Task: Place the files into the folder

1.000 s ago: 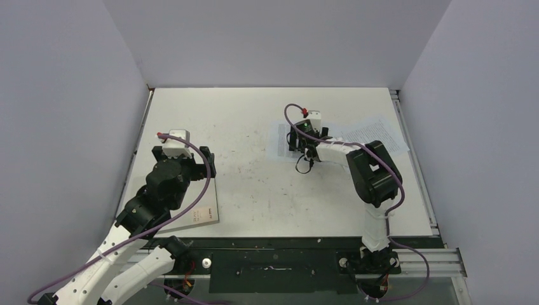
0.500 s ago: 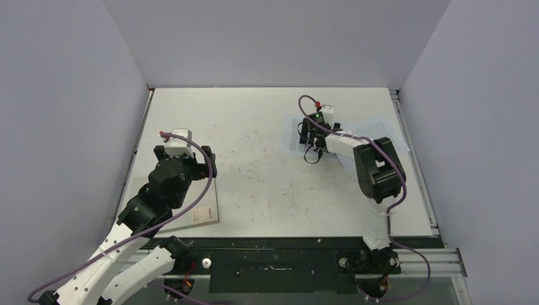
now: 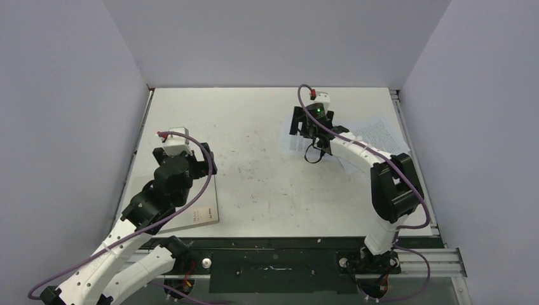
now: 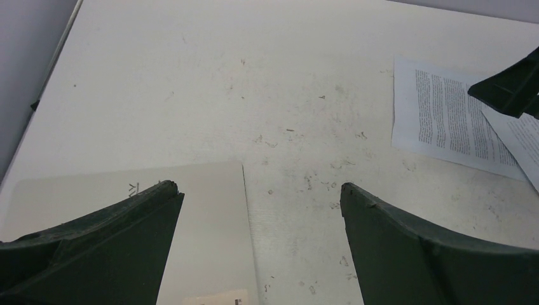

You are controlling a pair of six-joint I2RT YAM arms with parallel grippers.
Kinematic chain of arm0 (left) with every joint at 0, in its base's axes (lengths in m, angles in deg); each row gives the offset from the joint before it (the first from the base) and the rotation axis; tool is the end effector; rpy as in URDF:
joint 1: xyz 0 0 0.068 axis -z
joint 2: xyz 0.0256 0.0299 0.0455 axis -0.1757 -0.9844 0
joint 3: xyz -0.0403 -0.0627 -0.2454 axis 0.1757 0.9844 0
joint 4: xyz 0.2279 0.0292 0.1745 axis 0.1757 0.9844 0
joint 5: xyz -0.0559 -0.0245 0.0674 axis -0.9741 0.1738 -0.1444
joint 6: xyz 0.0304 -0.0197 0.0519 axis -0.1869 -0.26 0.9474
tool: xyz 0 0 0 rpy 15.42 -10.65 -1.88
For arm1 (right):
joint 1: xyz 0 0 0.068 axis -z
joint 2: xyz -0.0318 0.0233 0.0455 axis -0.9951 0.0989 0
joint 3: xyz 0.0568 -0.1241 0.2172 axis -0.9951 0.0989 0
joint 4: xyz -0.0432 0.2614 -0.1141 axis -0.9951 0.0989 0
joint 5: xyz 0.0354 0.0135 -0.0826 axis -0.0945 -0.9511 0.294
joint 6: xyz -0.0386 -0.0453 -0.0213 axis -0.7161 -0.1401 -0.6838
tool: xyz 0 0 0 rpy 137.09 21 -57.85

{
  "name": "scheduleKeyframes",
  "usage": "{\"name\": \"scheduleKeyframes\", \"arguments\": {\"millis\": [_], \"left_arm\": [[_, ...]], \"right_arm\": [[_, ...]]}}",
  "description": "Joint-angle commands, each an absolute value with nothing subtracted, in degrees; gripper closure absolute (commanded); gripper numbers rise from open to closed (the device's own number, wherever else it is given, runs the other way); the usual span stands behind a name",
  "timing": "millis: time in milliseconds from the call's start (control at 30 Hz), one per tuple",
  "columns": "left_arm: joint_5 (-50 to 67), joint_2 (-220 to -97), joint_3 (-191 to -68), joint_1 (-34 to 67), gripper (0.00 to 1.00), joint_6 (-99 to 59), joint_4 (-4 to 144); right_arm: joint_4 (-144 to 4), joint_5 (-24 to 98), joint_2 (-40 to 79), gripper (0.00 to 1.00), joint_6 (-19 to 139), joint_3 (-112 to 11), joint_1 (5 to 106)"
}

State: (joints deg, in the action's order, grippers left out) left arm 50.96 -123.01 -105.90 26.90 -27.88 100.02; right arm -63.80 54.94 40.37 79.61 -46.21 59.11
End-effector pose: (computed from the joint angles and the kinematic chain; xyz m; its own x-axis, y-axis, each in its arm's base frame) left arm 0.1751 -0.0979 0.3366 -0.2675 -0.1428 -0.9529 -0.0163 0.9895 -0.1438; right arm 0.3961 0.1767 0.1938 -0.6201 0.1917 -0.7607 -0.0115 0.9673 0.2532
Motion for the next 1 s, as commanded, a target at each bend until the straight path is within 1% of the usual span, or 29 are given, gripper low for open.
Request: {"name": "scheduleKeyframes", "arguments": {"millis": [0, 300, 400, 533, 600, 800, 967], "left_arm": [[58.0, -124.0, -108.6, 27.1, 0.04, -37.0, 103.1], [66.5, -125.5, -106.4, 27.0, 0.04, -73.5, 125.6], [66.7, -126.0, -106.0, 26.9, 0.04, -88.9, 135.4], [62.3, -129.0, -103.6, 26.5, 0.04, -103.6, 144.0], [60.1, -130.9, -102.3, 25.9, 0.04, -107.2, 145.5], [55.3, -131.7, -98.1, 22.4, 0.04, -108.5, 142.8], [47.4, -132.5, -94.0, 16.4, 0.04, -104.3, 136.9]], "right_arm": [[-66.3, 51.1, 36.9, 0.1, 80.0, -44.8, 53.7], [-68.5, 48.6, 35.5, 0.1, 81.4, -41.7, 44.8], [-68.6, 48.6, 36.1, 0.1, 81.4, -41.4, 42.6], [-69.0, 48.8, 36.5, 0.1, 81.4, -40.7, 40.0], [-69.0, 49.0, 36.7, 0.1, 81.4, -40.6, 38.9], [-68.9, 49.6, 36.0, 0.1, 81.1, -39.3, 36.8], [-69.2, 50.4, 35.1, 0.1, 80.9, -38.0, 36.1]]}}
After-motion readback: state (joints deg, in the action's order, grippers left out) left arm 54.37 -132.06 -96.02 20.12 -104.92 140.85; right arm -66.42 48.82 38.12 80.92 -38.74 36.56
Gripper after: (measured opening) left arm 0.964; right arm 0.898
